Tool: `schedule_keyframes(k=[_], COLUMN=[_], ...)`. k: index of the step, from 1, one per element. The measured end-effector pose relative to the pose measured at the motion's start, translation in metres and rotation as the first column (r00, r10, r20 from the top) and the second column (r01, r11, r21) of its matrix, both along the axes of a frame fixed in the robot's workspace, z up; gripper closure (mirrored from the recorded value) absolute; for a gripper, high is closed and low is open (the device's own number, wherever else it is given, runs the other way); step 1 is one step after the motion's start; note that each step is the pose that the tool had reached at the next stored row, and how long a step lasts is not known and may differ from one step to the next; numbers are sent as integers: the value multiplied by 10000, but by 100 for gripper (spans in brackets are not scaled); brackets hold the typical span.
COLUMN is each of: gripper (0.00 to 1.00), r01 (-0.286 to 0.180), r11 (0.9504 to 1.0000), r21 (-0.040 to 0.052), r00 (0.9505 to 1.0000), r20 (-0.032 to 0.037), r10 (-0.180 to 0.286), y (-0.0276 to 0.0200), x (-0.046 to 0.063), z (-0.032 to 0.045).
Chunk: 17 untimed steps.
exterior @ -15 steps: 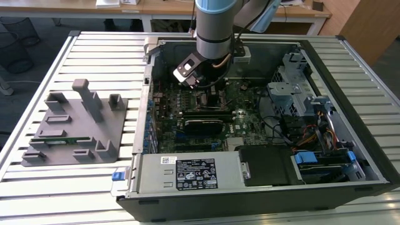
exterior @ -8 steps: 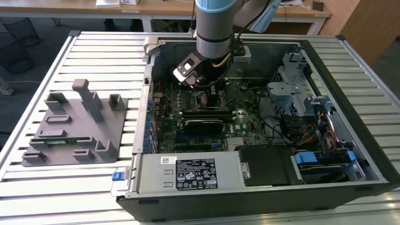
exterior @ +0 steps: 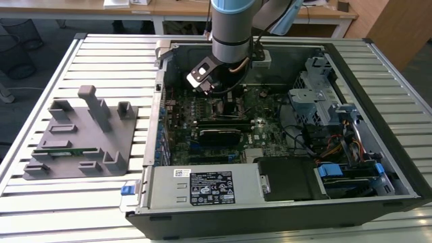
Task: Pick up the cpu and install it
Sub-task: 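Place the cpu into insertion slot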
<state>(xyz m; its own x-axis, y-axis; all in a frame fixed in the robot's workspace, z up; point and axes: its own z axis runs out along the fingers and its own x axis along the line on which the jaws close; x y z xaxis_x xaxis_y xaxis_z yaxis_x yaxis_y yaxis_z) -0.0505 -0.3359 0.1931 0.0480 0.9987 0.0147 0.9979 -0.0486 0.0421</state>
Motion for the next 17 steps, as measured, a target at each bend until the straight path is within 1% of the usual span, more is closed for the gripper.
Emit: schedule_keyframes(k=[13,14,17], gripper=[45,39,39], r01=[25,25,23], r11=[10000,10000,10000], r21=[-16,-17,-17], r00=[10000,10000,10000], r20=[0,0,0], r10=[-25,-25,-23], y=[0,0,1], x=[0,0,1], z=[-5,-5,-4])
